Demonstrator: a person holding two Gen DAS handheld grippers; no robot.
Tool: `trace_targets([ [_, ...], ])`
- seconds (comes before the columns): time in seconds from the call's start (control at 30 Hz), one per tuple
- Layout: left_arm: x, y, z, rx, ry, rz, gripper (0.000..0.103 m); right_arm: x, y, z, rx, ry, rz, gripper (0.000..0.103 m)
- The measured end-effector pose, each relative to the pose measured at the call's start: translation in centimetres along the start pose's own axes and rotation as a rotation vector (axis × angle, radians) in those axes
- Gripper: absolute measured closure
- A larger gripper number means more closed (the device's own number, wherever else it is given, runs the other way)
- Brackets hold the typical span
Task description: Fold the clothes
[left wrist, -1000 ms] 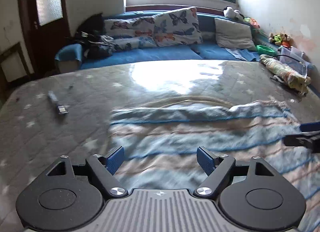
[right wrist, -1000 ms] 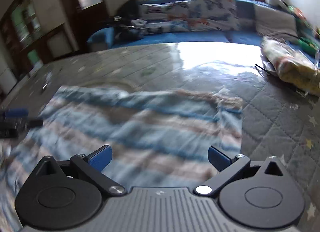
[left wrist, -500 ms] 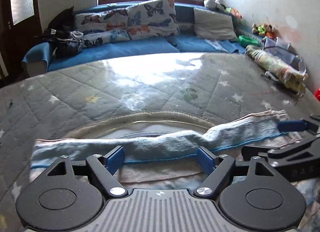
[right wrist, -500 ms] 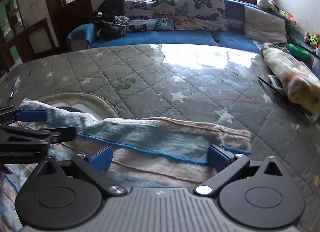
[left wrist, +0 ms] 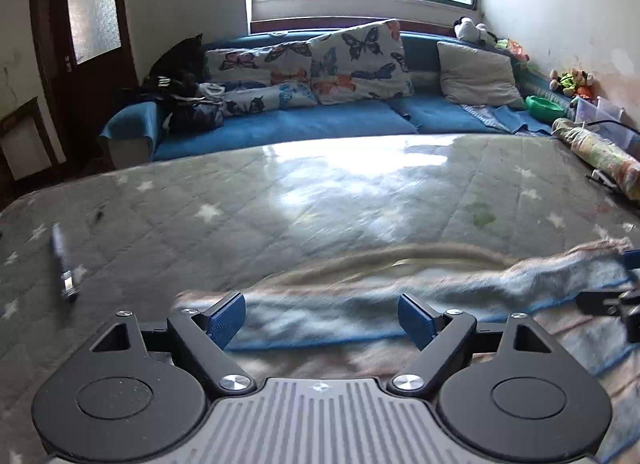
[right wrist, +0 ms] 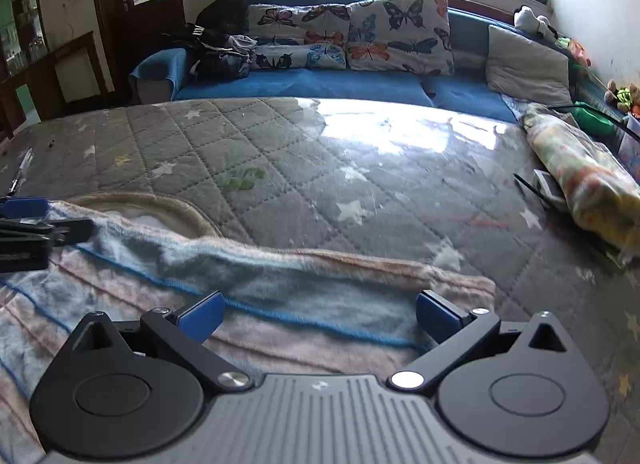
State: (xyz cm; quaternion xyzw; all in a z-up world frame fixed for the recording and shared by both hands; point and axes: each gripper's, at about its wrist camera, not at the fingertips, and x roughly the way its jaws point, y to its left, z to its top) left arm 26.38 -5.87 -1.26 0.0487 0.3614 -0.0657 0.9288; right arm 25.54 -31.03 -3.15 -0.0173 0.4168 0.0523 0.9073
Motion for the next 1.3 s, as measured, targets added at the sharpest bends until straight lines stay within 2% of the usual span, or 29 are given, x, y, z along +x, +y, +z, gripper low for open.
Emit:
trace_targets([
  [0.13,-0.5,0.7,-1.3,0.034,-0.007,0.075,0.019,-0.8,-0.3,-0.7,0.001,0.005,0.008,0.0],
  [0.27,-1.2,2.3,-1.8,-0.017,-0.036,0.091,0.021,-1.5,-0.6,-1.4,0.001,0.009,0.015,0.0],
  [0.33,-1.1,3.0,-1.7,-0.04,-0.024,0.078,0.023,-1.6,-0.9,-1.5,0.004,0.004,0.013,0.0],
  [0.4,-0.9,3.5,-1.6,-0.053,-0.012,0.066,0.034,-1.7,-1.3,-1.4,0.014,-0.004,0.004,0.0],
  [0.47,-0.9,3.5,-1.5,-0.044,-0.016,0.07,0.037,-1.6,-2.1,-1.3,0.038,-0.005,-0.001,0.0],
  [0.53,-0.8,3.9,-1.2,-0.055,-0.019,0.072,0.045,-1.3,-2.9,-1.3,0.062,0.0,0.002,0.0],
  [0.6,-0.8,4.4,-1.0,-0.071,-0.023,0.072,0.069,-1.2,-3.5,-1.4,0.073,0.003,0.001,0.0],
  [0.63,-0.9,4.6,-0.9,-0.079,-0.023,0.067,0.072,-1.1,-3.7,-1.5,0.075,0.003,-0.001,0.0],
  [0.67,-0.9,4.9,-0.8,-0.088,-0.024,0.057,0.08,-1.1,-3.8,-1.6,0.077,0.003,-0.003,0.0],
  [0.7,-1.0,5.1,-0.8,-0.097,-0.024,0.045,0.093,-1.0,-3.7,-1.6,0.072,0.003,-0.004,0.0],
  [0.73,-1.0,5.2,-0.7,-0.1,-0.027,0.043,0.095,-1.0,-3.6,-1.6,0.066,0.003,-0.005,0.0],
  [0.8,-0.9,5.3,-0.6,-0.099,-0.035,0.055,0.098,-0.9,-3.3,-1.6,0.052,0.002,-0.007,0.0],
  [1.1,-0.3,6.5,0.2,-0.109,-0.062,0.119,0.099,1.5,-1.9,0.7,0.01,-0.014,-0.012,0.0],
  [1.27,-1.2,6.7,0.0,-0.105,-0.061,0.108,0.098,3.2,-1.1,2.5,-0.022,-0.024,-0.009,0.0],
  [1.3,-1.5,6.7,-0.1,-0.104,-0.061,0.105,0.094,3.2,-1.0,2.7,-0.032,-0.024,-0.014,0.0],
])
